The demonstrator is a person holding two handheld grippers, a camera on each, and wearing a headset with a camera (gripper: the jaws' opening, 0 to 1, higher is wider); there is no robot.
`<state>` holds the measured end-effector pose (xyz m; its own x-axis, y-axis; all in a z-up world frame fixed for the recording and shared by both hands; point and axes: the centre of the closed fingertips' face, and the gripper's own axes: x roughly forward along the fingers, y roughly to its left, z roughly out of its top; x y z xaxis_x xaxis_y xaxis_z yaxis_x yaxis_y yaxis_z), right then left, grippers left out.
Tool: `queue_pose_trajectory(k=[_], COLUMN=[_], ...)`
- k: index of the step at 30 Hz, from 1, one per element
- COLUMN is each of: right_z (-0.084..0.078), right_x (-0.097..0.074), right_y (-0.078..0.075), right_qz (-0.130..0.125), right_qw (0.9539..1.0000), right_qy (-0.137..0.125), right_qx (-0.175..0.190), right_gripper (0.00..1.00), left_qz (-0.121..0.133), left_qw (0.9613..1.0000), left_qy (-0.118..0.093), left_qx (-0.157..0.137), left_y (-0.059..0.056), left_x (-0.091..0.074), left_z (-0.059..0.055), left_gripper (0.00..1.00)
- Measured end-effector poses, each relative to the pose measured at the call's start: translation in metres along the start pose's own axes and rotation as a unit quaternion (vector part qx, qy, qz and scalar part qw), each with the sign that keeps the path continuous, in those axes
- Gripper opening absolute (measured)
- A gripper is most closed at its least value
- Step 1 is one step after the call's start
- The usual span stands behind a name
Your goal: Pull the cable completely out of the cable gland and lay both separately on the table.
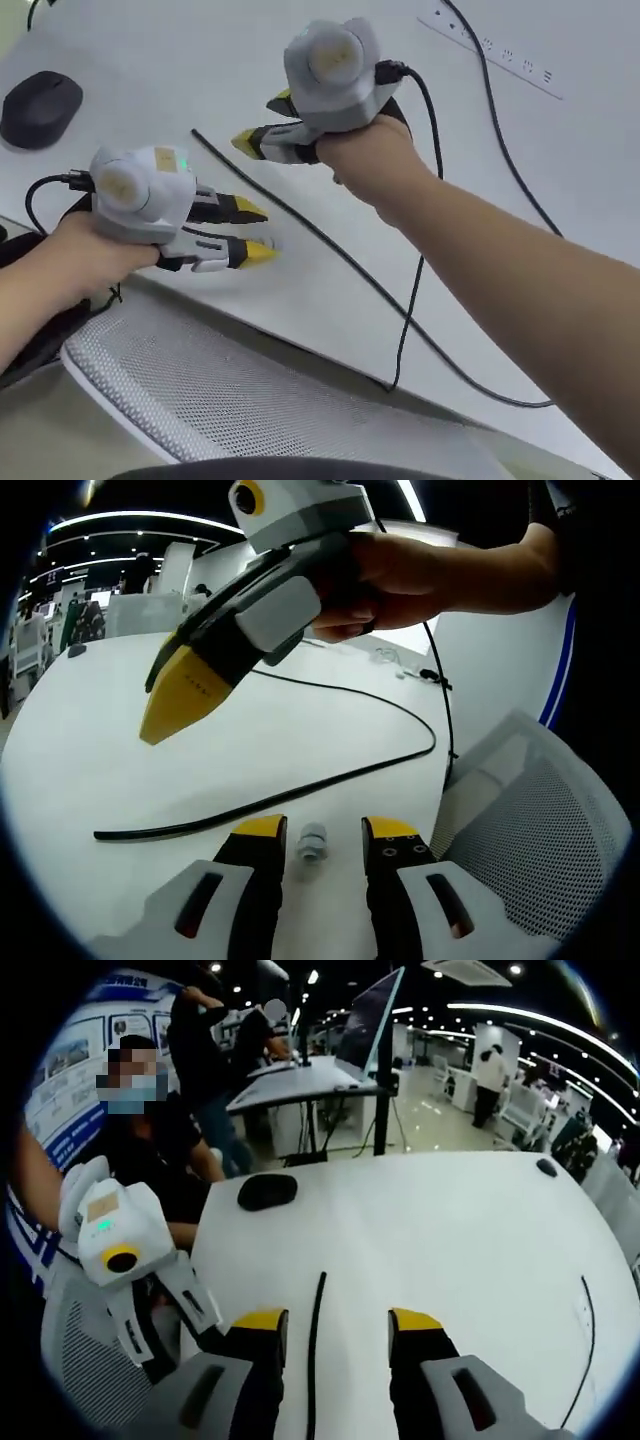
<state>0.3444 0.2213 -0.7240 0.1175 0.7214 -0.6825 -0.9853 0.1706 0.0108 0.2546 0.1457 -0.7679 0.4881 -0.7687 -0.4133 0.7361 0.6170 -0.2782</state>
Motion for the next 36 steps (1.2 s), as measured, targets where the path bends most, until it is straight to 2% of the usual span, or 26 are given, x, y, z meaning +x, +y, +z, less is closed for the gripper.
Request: queue_pose_trajectory(k=[2, 5, 8, 12, 15, 17, 19, 20, 23, 26, 29, 30, 32, 34, 36], right_z=[0.000, -0.003, -0.002, 0.000, 0.003, 0.002, -0.001, -0.003, -0.014, -0.032, -0.053, -0.063, -0.081, -0.090, -0.102], right_x=[-0.017, -0.040, -0.057, -0.086, -0.108, -0.120, -0.137, -0.147, -0.171, -0.192, -0.207, -0.212, -0.222, -0.229, -0.239], right_y=[-0.002, -0.005, -0.004, -0.002, 0.001, 0.005, 0.004, 0.004, 0.004, 0.003, 0.006, 0.009, 0.012, 0.016, 0.016], right_qz=[-0.009, -0.023, -0.026, -0.036, -0.040, -0.037, -0.049, -0.055, -0.069, -0.090, -0.098, -0.094, -0.108, -0.114, -0.127], right_qw=[0.9999, 0.9995, 0.9991, 0.9978, 0.9951, 0.9940, 0.9925, 0.9909, 0.9825, 0.9784, 0.9683, 0.9629, 0.9603, 0.9581, 0.9523], right_qy=[-0.008, -0.013, -0.023, -0.050, -0.082, -0.091, -0.101, -0.109, -0.136, -0.148, -0.164, -0.170, -0.172, -0.177, -0.191], right_qx=[0.007, 0.015, 0.023, 0.023, 0.040, 0.047, 0.048, 0.057, 0.107, 0.113, 0.161, 0.187, 0.191, 0.194, 0.202], right_gripper=[0.39, 0.41, 0.43, 0.48, 0.51, 0.53, 0.57, 0.59, 0.64, 0.68, 0.70, 0.72, 0.75, 0.77, 0.81], left_qz=[0.000, 0.010, 0.013, 0.017, 0.018, 0.019, 0.019, 0.019, 0.022, 0.022, 0.023, 0.023, 0.024, 0.026, 0.028], left_qw=[1.0000, 0.9999, 0.9998, 0.9997, 0.9997, 0.9996, 0.9995, 0.9994, 0.9993, 0.9991, 0.9991, 0.9990, 0.9988, 0.9983, 0.9980], left_qy=[0.001, 0.007, 0.001, -0.003, -0.002, -0.003, -0.007, -0.009, -0.012, -0.014, -0.012, -0.013, -0.019, -0.024, -0.031], left_qx=[0.000, -0.005, -0.012, -0.016, -0.019, -0.019, -0.025, -0.025, -0.029, -0.034, -0.033, -0.035, -0.039, -0.045, -0.048], left_y=[-0.003, -0.002, -0.006, -0.012, -0.019, -0.022, -0.025, -0.027, -0.030, -0.032, -0.034, -0.035, -0.035, -0.035, -0.036], left_x=[-0.003, -0.010, -0.020, -0.031, -0.040, -0.045, -0.050, -0.052, -0.056, -0.058, -0.059, -0.060, -0.061, -0.062, -0.064], left_z=[0.004, 0.007, 0.016, 0.026, 0.032, 0.037, 0.042, 0.044, 0.049, 0.052, 0.055, 0.057, 0.061, 0.064, 0.069], left_gripper=[0.32, 0.38, 0.38, 0.41, 0.42, 0.43, 0.44, 0.45, 0.45, 0.46, 0.47, 0.47, 0.48, 0.49, 0.50])
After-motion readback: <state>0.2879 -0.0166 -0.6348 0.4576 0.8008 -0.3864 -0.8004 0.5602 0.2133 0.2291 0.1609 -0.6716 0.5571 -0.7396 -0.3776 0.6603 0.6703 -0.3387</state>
